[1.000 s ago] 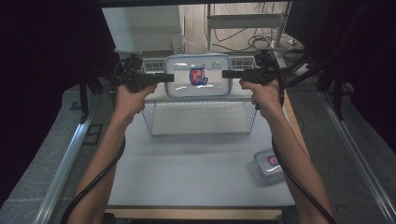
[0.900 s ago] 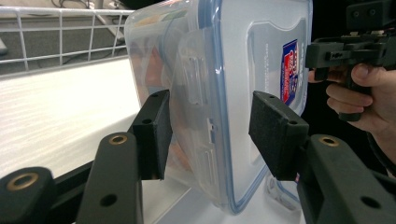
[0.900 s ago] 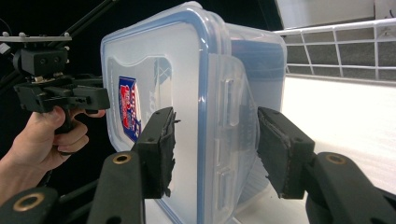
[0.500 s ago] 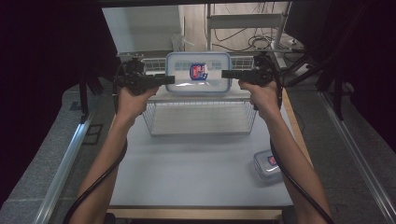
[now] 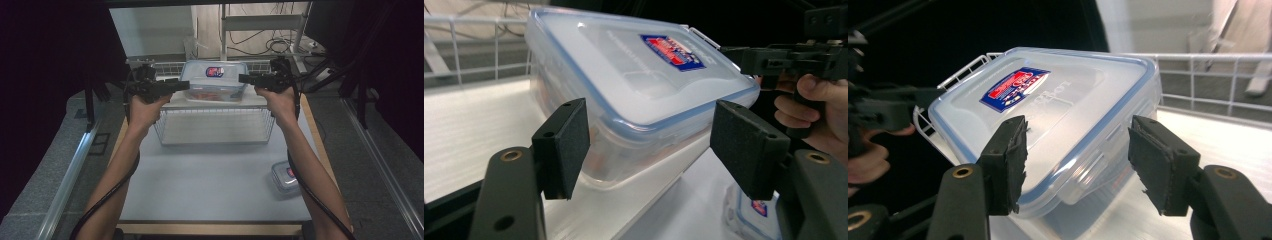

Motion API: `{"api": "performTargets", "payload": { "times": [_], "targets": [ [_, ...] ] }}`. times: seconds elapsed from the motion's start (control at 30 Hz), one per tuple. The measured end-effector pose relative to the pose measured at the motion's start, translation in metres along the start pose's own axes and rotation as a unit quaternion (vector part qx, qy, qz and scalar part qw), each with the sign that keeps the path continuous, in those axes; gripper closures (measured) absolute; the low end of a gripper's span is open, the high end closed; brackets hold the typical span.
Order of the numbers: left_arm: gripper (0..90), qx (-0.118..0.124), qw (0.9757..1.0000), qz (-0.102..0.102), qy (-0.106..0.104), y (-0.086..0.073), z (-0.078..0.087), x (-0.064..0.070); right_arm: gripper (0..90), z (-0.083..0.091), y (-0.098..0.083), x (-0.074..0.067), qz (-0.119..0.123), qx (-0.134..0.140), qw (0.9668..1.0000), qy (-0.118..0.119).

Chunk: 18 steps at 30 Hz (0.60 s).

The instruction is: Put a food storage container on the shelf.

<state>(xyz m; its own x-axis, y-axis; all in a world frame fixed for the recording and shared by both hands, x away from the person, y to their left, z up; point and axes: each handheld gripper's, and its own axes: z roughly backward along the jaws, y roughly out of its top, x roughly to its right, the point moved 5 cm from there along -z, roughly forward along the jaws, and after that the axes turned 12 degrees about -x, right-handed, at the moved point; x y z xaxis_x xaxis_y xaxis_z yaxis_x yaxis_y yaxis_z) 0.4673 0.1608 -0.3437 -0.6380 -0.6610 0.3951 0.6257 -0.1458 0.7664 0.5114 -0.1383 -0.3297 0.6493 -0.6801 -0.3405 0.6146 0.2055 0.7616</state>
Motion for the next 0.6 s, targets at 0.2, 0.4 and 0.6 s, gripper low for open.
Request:
{"api": "performTargets", "payload": {
  "times": [0.2, 0.4, 0.6],
  "targets": [
    [36.2, -0.005, 0.9985, -0.046, 0.029, -0.006, 0.010, 0.013, 56.0, 0.018, -0.004, -0.016, 0.055, 0.001, 0.9978, -0.037],
    [58.5, -0.018, 0.9954, -0.078, 0.053, -0.020, 0.016, 0.020, 86.3, 0.032, -0.028, -0.033, 0.091, 0.005, 0.9952, -0.036],
    [71.1, -0.029, 0.9949, -0.078, 0.057, -0.032, 0.009, 0.012, 89.7, 0.015, -0.049, -0.036, 0.101, -0.018, 0.9946, -0.015]
  ]
}}
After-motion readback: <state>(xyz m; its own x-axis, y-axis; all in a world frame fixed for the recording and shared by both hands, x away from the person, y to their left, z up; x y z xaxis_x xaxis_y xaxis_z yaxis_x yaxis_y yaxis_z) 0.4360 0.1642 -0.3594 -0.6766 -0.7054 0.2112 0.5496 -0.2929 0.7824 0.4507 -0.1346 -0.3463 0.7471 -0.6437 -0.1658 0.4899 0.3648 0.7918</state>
